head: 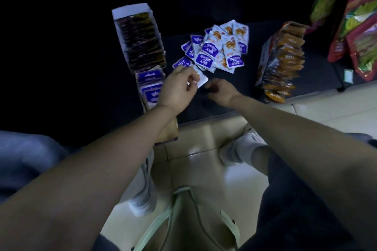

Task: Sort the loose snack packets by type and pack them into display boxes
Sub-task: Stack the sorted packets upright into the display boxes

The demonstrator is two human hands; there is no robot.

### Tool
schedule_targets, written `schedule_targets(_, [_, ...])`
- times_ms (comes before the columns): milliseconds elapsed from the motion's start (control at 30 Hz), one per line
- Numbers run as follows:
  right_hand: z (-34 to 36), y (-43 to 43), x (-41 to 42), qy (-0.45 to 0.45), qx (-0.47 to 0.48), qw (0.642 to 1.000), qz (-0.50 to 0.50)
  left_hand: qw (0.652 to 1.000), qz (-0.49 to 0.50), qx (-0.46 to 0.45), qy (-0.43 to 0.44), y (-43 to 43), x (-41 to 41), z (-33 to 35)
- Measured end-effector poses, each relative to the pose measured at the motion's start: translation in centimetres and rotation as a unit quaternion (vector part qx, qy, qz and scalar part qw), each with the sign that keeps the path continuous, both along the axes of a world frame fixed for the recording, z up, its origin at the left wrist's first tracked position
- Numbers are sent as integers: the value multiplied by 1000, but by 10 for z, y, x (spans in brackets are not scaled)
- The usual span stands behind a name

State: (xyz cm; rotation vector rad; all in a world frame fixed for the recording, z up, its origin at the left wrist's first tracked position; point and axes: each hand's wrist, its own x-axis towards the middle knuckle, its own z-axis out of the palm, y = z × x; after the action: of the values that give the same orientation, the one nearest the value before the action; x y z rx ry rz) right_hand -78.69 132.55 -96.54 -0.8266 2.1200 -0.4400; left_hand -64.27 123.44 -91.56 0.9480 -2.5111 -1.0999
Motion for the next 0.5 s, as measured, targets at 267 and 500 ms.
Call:
schedule_targets(267, [-28, 8, -77, 91, 54, 993, 44, 942, -85, 64, -318, -6, -72, -68])
schedule_targets(500, [-54, -6, -92, 126, 58, 988, 73, 926, -70, 83, -362, -3, -86, -92])
